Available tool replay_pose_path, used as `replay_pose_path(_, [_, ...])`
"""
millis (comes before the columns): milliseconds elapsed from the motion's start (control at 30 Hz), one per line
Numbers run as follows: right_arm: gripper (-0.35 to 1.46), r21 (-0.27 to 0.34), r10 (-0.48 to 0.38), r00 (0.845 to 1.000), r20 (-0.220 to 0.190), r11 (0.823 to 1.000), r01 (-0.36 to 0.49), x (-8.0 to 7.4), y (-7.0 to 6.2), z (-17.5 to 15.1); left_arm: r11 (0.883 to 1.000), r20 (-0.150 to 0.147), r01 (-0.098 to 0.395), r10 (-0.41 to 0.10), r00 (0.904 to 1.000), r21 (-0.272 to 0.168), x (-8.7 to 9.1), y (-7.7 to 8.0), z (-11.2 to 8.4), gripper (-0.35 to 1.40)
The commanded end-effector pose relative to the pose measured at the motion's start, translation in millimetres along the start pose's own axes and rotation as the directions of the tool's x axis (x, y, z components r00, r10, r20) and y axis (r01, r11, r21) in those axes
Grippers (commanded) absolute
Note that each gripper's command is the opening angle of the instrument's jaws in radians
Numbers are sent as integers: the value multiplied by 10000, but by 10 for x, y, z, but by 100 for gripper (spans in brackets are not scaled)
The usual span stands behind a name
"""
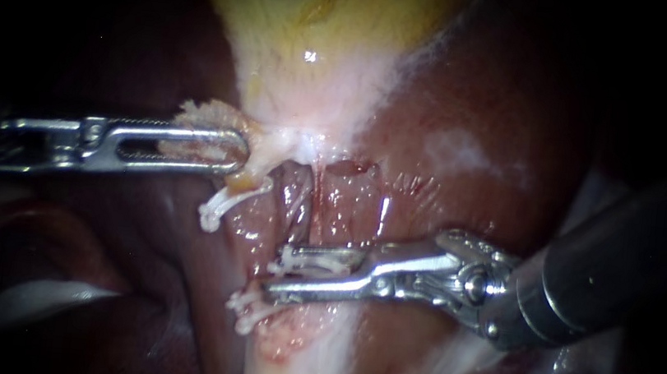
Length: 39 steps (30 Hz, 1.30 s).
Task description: Clipping second clip right tube
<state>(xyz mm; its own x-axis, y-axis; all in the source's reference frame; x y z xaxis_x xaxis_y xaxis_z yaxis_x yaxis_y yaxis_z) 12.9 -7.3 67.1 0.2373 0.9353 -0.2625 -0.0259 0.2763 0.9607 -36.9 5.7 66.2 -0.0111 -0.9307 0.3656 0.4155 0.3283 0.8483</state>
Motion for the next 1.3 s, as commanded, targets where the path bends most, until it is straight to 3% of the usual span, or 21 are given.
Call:
replay_pose_path(33, [44, 3, 0, 10000, 1, 10000, 0, 0, 0, 0, 10000, -1, -2, 2, 10000, -6, 0, 0, 0, -35])
replay_pose_path(833, [45, 53, 17, 10000, 35, 10000, -17, 1, -2, -6, 10000, -1, -2, 2, 10000, -6, 0, 0, 0, -35])
replay_pose_path(1100, [45, 150, -1125, 9936, 78, 9935, 1124, 5, -6, -21, 10000, -2, -3, 3, 10000, -5, 0, 0, 0, -35])
replay_pose_path(1300, [45, 236, -2239, 9746, 88, 9744, 2236, 11, -9, -35, 10000, -2, -3, 3, 10000, -5, 0, 0, 0, -35])
